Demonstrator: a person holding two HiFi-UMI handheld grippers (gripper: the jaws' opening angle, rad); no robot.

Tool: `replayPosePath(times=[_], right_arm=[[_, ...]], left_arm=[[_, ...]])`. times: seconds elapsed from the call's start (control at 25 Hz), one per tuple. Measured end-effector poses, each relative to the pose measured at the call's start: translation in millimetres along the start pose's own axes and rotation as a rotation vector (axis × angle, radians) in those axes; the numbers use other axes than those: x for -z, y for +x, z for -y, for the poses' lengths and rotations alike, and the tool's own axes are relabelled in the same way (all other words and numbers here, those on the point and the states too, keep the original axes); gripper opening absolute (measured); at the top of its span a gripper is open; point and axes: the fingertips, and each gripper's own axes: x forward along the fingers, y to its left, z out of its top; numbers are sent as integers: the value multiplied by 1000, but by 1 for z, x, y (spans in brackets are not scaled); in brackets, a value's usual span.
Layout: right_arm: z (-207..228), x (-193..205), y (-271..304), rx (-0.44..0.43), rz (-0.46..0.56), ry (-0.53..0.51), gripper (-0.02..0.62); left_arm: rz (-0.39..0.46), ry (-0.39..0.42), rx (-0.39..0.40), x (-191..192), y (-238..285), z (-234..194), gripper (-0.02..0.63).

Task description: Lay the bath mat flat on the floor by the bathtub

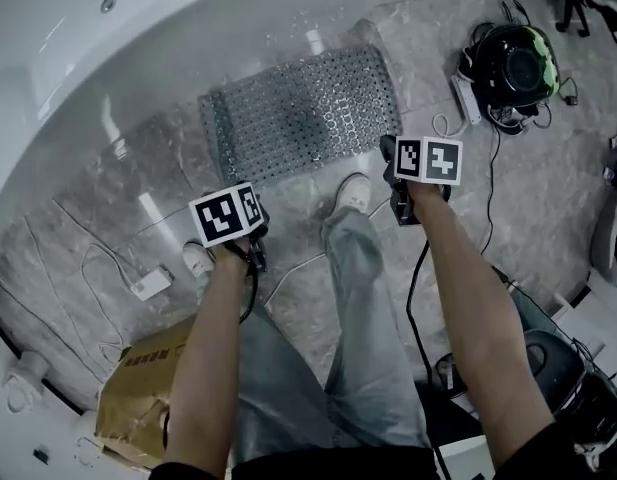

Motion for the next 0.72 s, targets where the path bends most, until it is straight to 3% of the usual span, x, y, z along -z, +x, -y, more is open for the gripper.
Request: replayPosePath(times=[0.12,0.36,0.56,0.72], right_arm=[[-13,-5,-23,-2,20,-12,6],[-42,-9,-86,35,52,-38,7],[-73,-25,-127,5,129,-12,6],[-99,-15,-157,-17,143,-9,7]], left_arm=[[14,70,-3,0,-25,6,5],[49,-31,72,10,-92,34,5],[110,-38,110,1,-144,51,5],[141,-51,121,2,-185,57,5]])
